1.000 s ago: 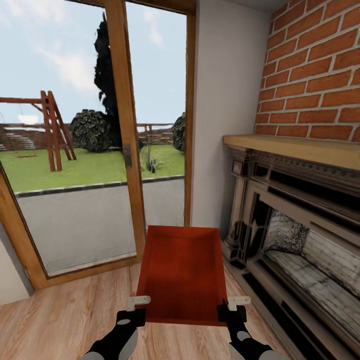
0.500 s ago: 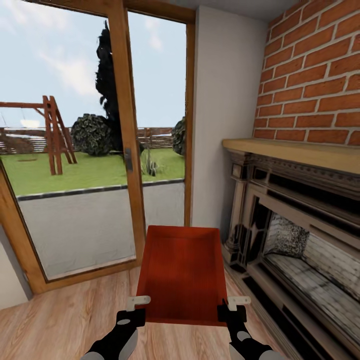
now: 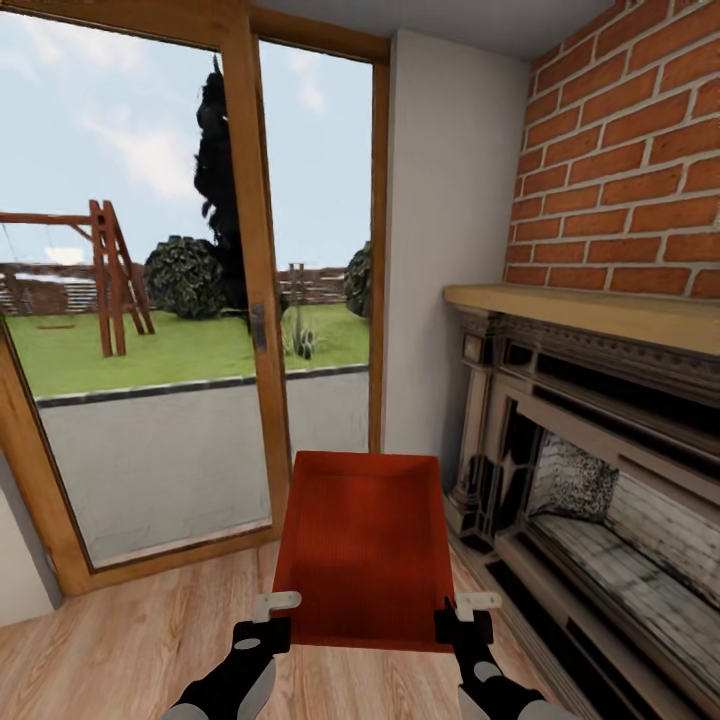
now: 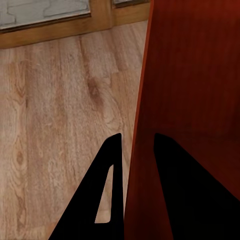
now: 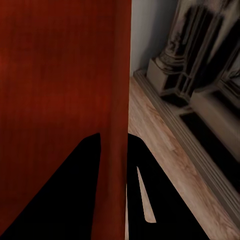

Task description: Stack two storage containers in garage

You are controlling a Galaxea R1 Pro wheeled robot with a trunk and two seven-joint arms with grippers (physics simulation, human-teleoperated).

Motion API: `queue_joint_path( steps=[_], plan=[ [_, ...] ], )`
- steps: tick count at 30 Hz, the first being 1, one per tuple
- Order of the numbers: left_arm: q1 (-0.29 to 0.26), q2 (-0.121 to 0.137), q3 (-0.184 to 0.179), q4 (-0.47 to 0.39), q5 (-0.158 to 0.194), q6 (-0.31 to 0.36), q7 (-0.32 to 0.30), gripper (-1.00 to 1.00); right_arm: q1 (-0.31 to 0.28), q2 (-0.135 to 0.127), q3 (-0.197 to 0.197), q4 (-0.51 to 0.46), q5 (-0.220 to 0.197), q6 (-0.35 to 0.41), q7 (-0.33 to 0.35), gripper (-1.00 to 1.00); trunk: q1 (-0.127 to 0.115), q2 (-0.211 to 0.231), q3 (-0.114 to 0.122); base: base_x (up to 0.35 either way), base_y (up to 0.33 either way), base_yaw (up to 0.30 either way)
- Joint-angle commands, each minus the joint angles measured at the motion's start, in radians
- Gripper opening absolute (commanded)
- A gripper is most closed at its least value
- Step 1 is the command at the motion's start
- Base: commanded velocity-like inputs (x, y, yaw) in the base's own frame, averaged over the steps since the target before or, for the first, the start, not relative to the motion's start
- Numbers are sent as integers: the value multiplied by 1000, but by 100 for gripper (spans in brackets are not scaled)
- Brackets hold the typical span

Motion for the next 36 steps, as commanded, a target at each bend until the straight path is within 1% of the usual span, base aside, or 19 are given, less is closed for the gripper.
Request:
queue_joint_path(
  steps=[1, 11, 17, 36],
  plan=[
    [0, -1, -8, 3, 24, 3, 5, -100, -1, 0, 1, -42, 4, -8, -6, -100, 0, -1, -1, 0, 0, 0],
    [0, -1, -8, 3, 24, 3, 5, -100, -1, -2, 1, -42, 3, -7, -1, -100, 0, -1, 1, 0, 0, 0],
    [0, 0, -8, 3, 23, 3, 5, -100, -1, -2, 1, -42, 5, -6, 0, -100, -23, 41, 19, 0, 0, 0],
    [0, -1, -8, 3, 23, 2, 5, -100, -1, -1, 1, -42, 5, -6, -6, -100, -23, 41, 19, 0, 0, 0]
  ],
)
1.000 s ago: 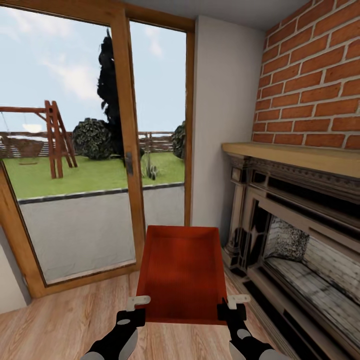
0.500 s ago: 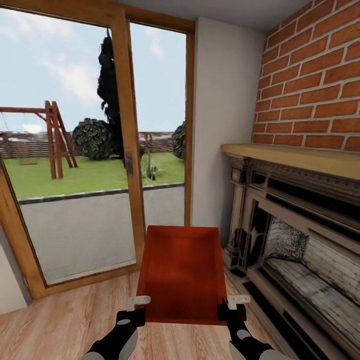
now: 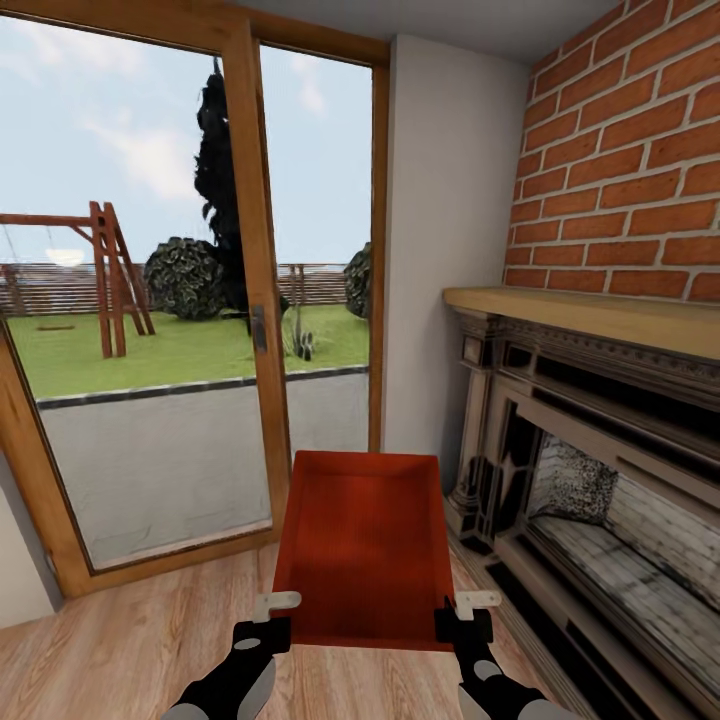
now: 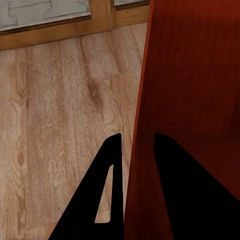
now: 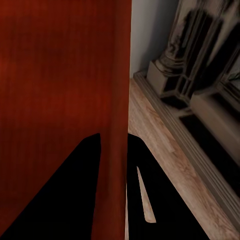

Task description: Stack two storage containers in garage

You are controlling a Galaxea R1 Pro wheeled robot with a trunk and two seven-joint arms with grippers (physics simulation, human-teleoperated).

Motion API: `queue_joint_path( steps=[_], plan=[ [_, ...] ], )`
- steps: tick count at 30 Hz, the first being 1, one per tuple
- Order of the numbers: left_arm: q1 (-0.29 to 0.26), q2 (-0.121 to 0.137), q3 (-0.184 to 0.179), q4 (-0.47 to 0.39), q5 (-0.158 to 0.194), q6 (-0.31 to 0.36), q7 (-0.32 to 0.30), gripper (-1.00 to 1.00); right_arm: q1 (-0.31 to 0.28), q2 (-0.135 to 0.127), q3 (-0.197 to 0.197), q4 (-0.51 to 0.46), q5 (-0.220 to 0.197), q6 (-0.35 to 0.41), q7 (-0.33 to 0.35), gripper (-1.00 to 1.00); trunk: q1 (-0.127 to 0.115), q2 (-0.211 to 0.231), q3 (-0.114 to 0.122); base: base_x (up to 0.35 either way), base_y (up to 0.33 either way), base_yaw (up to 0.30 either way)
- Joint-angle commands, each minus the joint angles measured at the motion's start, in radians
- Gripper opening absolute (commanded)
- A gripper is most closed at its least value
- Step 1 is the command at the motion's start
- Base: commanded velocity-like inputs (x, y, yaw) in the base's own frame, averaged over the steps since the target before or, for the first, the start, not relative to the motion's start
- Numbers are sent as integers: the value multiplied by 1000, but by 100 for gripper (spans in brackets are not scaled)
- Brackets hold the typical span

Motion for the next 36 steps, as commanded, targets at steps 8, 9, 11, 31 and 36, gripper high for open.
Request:
queue_joint_path(
  steps=[8, 9, 11, 31, 36],
  plan=[
    [0, 0, -12, 3, 24, 3, 6, -100, -1, 1, 1, -35, 0, -13, -9, -100, 0, -1, -1, 0, 0, 0],
    [0, 0, -12, 3, 24, 3, 6, -100, -1, 1, 1, -35, 0, -13, -9, -100, 0, -1, -1, 0, 0, 0],
    [0, 0, -12, 3, 24, 3, 6, -100, -1, 1, 1, -35, -1, -13, -9, -100, 0, -1, -1, 0, 0, 0],
    [0, 0, -12, 3, 24, 3, 6, -100, -1, 1, 1, -35, 0, -13, -5, -100, 0, -1, 6, 0, 0, 158],
    [0, 0, -12, 3, 24, 4, 6, -100, -1, 2, 1, -35, 0, -13, -6, -100, 0, -1, 6, 0, 0, 24]
  ],
)
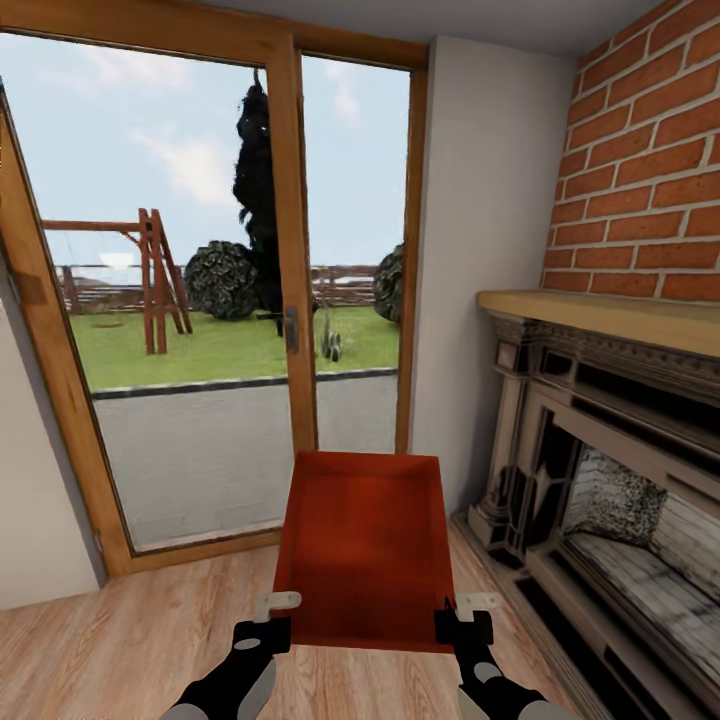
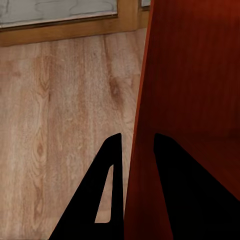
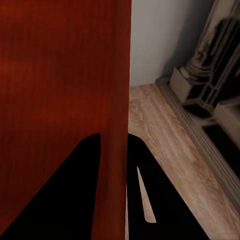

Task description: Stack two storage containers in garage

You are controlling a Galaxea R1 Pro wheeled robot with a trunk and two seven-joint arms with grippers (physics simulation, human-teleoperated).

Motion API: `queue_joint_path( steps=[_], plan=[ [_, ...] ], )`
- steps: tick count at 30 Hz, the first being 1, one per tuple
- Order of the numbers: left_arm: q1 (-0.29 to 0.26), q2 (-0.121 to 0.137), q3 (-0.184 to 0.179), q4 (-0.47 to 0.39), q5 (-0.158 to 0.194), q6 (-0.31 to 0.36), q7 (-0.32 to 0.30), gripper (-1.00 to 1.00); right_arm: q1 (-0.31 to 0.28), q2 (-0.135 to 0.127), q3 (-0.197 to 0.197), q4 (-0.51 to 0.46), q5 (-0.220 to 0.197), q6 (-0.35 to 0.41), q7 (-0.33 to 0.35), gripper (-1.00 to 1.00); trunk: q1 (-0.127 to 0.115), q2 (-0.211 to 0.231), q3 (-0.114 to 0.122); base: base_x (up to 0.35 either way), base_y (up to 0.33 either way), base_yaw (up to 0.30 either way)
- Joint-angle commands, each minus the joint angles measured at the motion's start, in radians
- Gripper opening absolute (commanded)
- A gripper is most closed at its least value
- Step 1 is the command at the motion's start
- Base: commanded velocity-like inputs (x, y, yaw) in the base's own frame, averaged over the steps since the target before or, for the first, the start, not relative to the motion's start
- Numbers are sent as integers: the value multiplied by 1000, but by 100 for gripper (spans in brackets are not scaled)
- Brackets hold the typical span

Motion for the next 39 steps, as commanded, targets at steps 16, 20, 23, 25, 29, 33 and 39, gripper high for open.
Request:
queue_joint_path(
  steps=[16, 20, 23, 25, 29, 33, 39],
  plan=[
    [0, -1, -6, 3, 24, 4, 5, -100, -1, -1, -1, -45, 10, -3, 1, -100, 0, -1, -1, 0, 0, 249],
    [0, -1, -6, 3, 24, 4, 5, -100, -1, -1, -1, -45, 9, -4, 1, -100, 0, -1, -1, -75, -66, 277],
    [0, -1, -6, 3, 24, 3, 5, -100, -1, -1, -1, -45, 9, -3, 1, -100, 0, -1, -1, -190, -183, 277],
    [0, -1, -6, 3, 24, 3, 5, -100, -1, -1, -1, -45, 10, -4, 1, -100, 0, -1, -1, -215, -209, 277],
    [0, -1, -6, 3, 24, 3, 5, -100, -1, -1, -1, -45, 9, -4, 1, -100, 0, -1, -1, -235, -222, 277],
    [0, -1, -6, 3, 24, 3, 5, -100, -1, -1, -1, -45, 9, -4, 1, -100, 0, -1, -1, -245, -223, 277],
    [0, -1, -6, 3, 24, 3, 5, -100, -1, -1, -1, -45, 9, -4, 1, -100, 0, -1, -1, -250, -217, 277]
  ],
)
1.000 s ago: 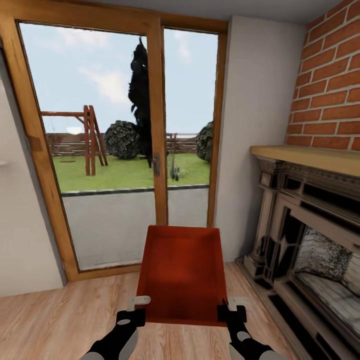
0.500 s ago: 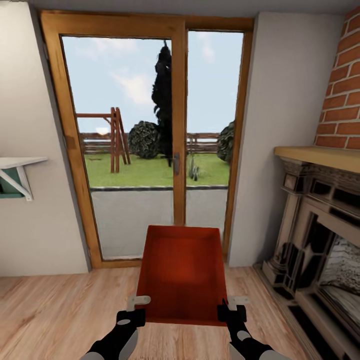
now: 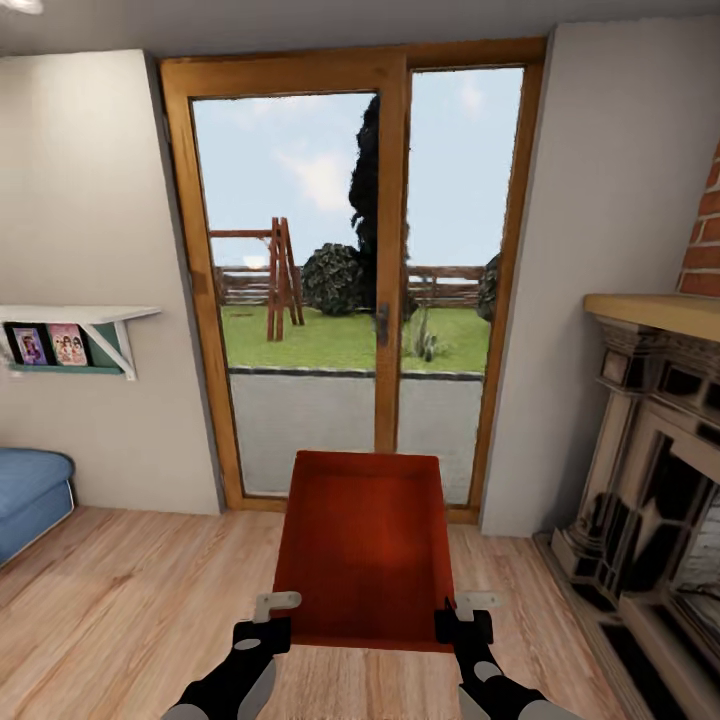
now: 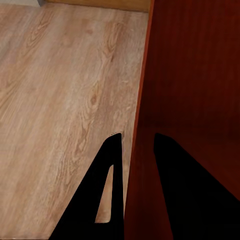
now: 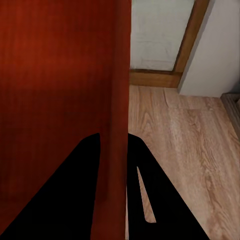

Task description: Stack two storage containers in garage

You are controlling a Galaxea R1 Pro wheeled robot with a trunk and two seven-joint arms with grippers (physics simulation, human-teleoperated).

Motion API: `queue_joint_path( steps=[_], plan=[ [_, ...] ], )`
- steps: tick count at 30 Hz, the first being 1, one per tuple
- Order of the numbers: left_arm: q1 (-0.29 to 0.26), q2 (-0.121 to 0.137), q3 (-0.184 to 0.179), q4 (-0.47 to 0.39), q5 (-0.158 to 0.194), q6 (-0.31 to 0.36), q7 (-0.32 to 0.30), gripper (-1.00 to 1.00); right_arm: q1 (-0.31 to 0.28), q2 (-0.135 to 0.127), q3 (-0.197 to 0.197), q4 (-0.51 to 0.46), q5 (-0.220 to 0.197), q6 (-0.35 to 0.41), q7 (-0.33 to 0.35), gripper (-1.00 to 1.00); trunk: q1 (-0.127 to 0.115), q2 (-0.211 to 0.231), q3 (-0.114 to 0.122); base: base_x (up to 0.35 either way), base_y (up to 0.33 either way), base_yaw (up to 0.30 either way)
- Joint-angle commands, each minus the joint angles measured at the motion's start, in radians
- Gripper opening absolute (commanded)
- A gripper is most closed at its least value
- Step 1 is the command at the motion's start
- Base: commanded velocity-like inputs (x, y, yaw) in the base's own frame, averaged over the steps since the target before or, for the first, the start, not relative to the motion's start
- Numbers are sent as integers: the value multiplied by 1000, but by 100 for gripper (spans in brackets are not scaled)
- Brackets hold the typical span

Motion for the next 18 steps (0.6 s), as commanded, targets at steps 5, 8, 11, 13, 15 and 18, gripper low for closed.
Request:
queue_joint_path(
  steps=[5, 8, 11, 13, 15, 18],
  plan=[
    [0, -1, -8, 3, 22, 3, 4, -100, -1, 0, -11, -41, 20, -10, -3, -100, 0, -1, -1, -255, -208, 277],
    [0, -1, -8, 3, 22, 3, 4, -100, -1, 0, -11, -41, 20, -10, -3, -100, 0, -1, -1, -260, -199, 277],
    [0, -1, -8, 3, 22, 3, 4, -100, -1, 0, -11, -41, 20, -10, -3, -100, 0, -1, -1, -270, -183, 277],
    [0, -1, -8, 3, 22, 3, 4, -100, -1, 0, -11, -41, 20, -10, -3, -100, 0, -1, -1, -286, -161, 277],
    [0, -1, -8, 3, 22, 3, 4, -100, -1, 0, -11, -41, 20, -10, -3, -100, 0, -1, -1, -291, -151, 277],
    [0, -1, -8, 3, 22, 3, 4, -100, -1, 0, -11, -41, 20, -9, -3, -100, 0, -1, -1, -295, -142, 277]
  ],
)
